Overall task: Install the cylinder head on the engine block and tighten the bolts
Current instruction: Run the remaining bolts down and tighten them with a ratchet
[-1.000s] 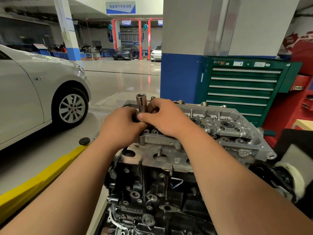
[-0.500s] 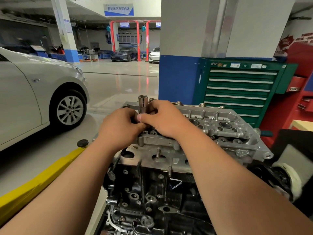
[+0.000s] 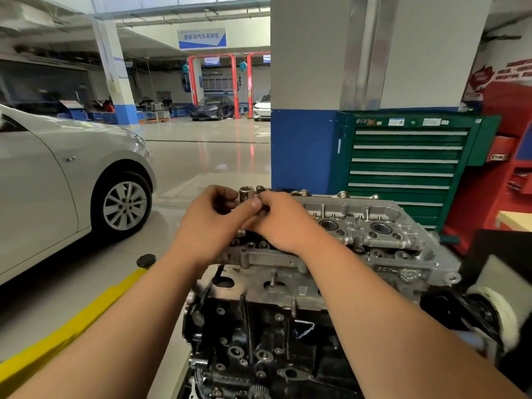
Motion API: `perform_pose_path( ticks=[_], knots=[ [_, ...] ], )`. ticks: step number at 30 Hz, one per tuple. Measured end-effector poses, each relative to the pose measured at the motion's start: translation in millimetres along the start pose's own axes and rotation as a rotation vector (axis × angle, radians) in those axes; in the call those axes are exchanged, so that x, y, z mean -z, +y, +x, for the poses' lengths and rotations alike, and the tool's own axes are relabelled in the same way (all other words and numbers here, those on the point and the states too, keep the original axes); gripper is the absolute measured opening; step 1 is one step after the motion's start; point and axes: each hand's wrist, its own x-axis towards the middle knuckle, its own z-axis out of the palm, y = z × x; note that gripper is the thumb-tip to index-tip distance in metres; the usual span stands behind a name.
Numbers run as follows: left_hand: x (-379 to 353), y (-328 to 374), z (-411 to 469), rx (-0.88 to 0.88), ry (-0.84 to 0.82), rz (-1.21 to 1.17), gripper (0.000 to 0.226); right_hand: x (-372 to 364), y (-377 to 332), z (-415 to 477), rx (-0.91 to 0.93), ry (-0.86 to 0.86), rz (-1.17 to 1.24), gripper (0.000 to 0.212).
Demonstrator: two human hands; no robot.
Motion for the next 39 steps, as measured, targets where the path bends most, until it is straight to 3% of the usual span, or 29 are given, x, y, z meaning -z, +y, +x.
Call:
perform_pose_path(
  ticks=[3,7,10,13,18,22,24,27,31,33,39],
  knots=[
    [-7.2,11.5,8.7,-0.096,0.090,0.182,0.032,2.3,0.3,-2.9,0.046,-0.009,0.040,0.022],
    [-0.4,7.6,16.1,-0.159,-0.009,0.197,0.016,3.2,0.1,-1.6,0.032,-0.043,-0.029,0.009],
    [0.9,0.4,12.7,-0.188,-0.082,0.091,0.010,1.7,0.9,0.4,-0.010,-0.092,-0.061,0.010],
    [-4.7,-1.9,13.3,-0.107,-0.056,-0.031,0.004,0.9,1.9,1.0,-0.014,-0.074,-0.076,0.010],
    [-15.0,0.8,19.6,-0.051,0.071,-0.026,0.031,-3.4,1.7,2.5,-0.007,-0.034,-0.074,0.017],
    [-10.7,-3.7,18.9,-0.071,0.004,-0.094,0.025,-2.5,4.3,3.8,0.001,-0.092,-0.105,0.019],
    [-4.8,-5.1,16.0,-0.073,-0.072,-0.120,0.020,-2.5,6.3,3.6,-0.002,-0.093,-0.124,0.010],
    [-3.3,-5.2,14.0,-0.037,-0.167,-0.132,0.017,-3.2,5.9,4.2,0.010,-0.037,-0.128,0.018],
    [-11.5,-3.2,14.1,-0.045,-0.084,-0.039,0.026,-6.2,6.3,8.0,0.023,-0.045,-0.125,0.004],
    [-12.5,-4.6,12.9,-0.086,-0.044,-0.017,0.030,-5.9,7.3,8.6,0.042,-0.070,-0.122,0.012],
    [-5.5,-8.7,11.6,-0.084,-0.164,-0.065,0.014,-4.9,10.2,7.4,0.034,-0.072,-0.125,0.017]
  ],
)
